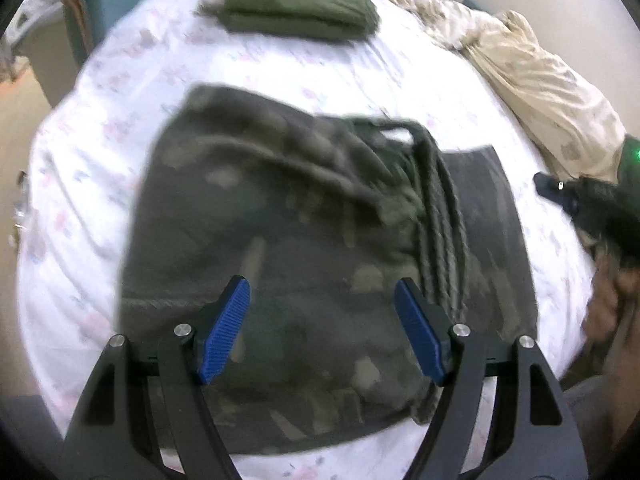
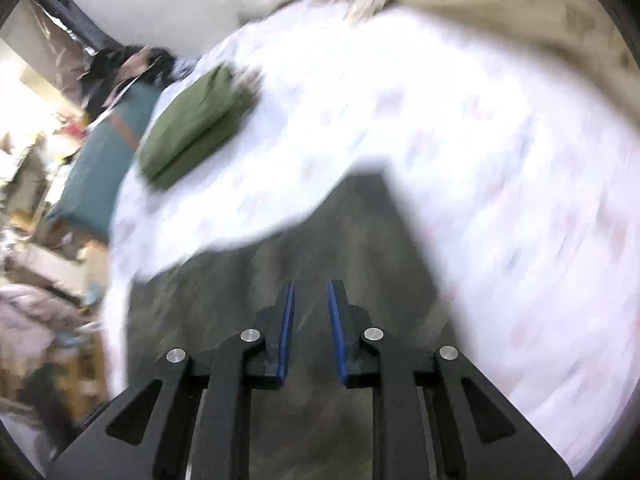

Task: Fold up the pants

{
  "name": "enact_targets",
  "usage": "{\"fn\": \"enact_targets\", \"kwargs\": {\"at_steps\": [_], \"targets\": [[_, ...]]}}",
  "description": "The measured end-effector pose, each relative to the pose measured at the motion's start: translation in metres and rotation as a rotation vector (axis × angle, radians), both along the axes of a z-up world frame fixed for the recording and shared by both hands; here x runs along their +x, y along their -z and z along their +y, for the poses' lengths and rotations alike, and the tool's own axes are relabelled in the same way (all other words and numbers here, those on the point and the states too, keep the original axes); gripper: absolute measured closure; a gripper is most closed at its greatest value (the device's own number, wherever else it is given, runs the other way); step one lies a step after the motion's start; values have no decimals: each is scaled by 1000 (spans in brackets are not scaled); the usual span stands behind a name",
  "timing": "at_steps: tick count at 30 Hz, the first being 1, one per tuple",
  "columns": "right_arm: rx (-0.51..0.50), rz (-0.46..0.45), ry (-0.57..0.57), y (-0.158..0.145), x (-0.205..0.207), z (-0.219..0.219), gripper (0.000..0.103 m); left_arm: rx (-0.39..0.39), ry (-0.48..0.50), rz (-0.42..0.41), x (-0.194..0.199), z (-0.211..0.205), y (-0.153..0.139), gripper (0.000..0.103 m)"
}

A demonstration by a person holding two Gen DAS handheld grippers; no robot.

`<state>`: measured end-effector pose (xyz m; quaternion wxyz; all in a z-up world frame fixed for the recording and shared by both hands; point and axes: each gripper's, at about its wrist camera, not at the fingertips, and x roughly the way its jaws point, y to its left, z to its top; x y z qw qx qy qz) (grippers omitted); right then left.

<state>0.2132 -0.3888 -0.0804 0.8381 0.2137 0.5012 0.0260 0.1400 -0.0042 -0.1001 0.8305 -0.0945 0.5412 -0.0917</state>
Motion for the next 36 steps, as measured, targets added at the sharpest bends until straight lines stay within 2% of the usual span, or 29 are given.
{"fn": "enact_targets", "kwargs": {"at_steps": [3,6,8,10,11,14,16,19,21,23,24,25,27,29,30,31,33,35,36], "targets": [[-74,36,-19,13,47,-11,94,70,-48,-35,7,8,-5,30],[-114,92,-88,38,82,-3,95,92,-78,-47,13,14,-6,25],[-193,131,-117,59,98,8,96,108,-73,-55,16,13,-6,22],[-291,192,-108,85,110,9,102,132,-71,-59,18,13,-4,21],[-298,207,-100,96,112,8,103,139,-76,-57,19,13,-3,21],[-281,180,-71,94,112,6,101,129,-90,-34,23,14,1,20],[-221,159,-79,83,105,2,99,112,-89,-15,23,12,2,20],[-165,92,-42,49,76,-10,98,89,-77,-3,23,6,2,20],[-127,110,-41,40,56,-12,98,88,-60,-9,22,2,0,20],[-132,169,-71,45,54,-7,98,108,-44,-29,19,-2,-3,20],[-175,206,-87,53,52,-2,98,116,-41,-43,16,-3,-4,20],[-210,243,-96,62,52,-1,103,117,-40,-46,15,-3,-5,20],[-254,323,-127,94,46,-1,103,115,-39,-48,13,-2,-5,20],[-243,279,-116,89,45,-4,103,122,-43,-54,12,0,-7,20],[-220,284,-97,82,43,-7,101,122,-51,-56,11,2,-9,20],[-199,280,-76,72,37,-10,94,114,-60,-55,10,5,-10,20],[-155,226,-27,45,13,-16,94,78,-72,-48,9,8,-14,20],[-94,212,33,28,-18,-24,92,71,-68,-51,9,7,-17,20],[-47,220,76,24,-36,-29,80,73,-62,-58,7,5,-20,20]]}}
